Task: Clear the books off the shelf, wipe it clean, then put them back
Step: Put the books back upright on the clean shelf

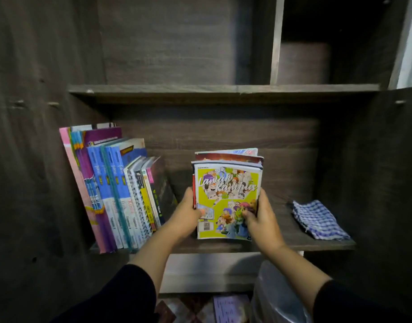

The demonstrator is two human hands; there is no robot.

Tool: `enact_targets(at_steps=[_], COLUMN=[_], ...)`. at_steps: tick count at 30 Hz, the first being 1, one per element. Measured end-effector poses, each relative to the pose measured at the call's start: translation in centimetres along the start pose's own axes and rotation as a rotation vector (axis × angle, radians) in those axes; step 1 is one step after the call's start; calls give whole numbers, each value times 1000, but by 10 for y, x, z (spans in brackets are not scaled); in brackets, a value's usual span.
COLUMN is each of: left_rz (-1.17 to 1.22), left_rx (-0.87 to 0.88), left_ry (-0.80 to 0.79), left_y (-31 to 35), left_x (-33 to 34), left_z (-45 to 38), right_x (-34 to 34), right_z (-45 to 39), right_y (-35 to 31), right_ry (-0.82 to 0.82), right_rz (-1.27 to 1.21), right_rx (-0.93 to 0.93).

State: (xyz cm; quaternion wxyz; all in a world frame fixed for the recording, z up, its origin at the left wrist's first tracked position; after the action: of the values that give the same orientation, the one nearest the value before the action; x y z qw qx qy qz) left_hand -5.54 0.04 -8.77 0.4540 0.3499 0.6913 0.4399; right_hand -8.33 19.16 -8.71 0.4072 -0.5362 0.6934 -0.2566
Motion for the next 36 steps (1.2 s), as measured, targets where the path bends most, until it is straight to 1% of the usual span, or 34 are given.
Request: enact_targets(at_steps=[5,9,10,13,15,16,18,20,22,24,26,29,33,36], left_rz=[-97,-147,-133,-42,10,57,176,226,207,147,144,218,316,276], left_rx=[-44,-75,-78,-88,-112,-155,-315,-446,-532,-598,-617,-623,-651,-658], left_ry=[14,11,20,24,43,55,55,14,-79,-165,-170,-156,-169,-203], left_y=[-20,-33,-34,-33,-30,-29,-33,-41,-50,-58,-60,-62,-64,-65], left_x=[15,18,17,17,15,15,18,24,32,39,38,35,30,30], left_z=[-9,-13,-14,-17,-20,-21,-19,-15,-9,-2,0,-5,-4,-1], right_x=[17,35,38,33,31,28,22,18,16,15,14,13,15,17], right_z=[-16,-22,-24,-34,-40,-43,-48,-45,-35,-28,-27,-30,-29,-29], right_y=[35,54,57,66,66,65,68,73,80,86,91,90,92,91], right_ry=[-6,-70,-63,25,3,3,35,29,-1,-16,-26,-52,-57,-62], right_rz=[59,-145,-176,-182,-252,-270,-197,-77,37,132,205,285,280,238], right_rx=[126,241,256,271,300,315,384,467,567,625,656,644,625,609])
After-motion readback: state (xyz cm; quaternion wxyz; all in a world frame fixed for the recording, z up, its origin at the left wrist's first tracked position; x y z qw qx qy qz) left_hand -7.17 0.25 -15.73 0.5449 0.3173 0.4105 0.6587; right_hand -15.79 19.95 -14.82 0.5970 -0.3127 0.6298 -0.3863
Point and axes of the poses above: each hand's wrist, its own z-axis away from the middle knuckle, its own x-axis out of the palm, y = z × x, the point moved 6 cm from there along -z, towards the middle knuckle, and after that the axes turned 5 degrees about y, right-handed, at the moved point
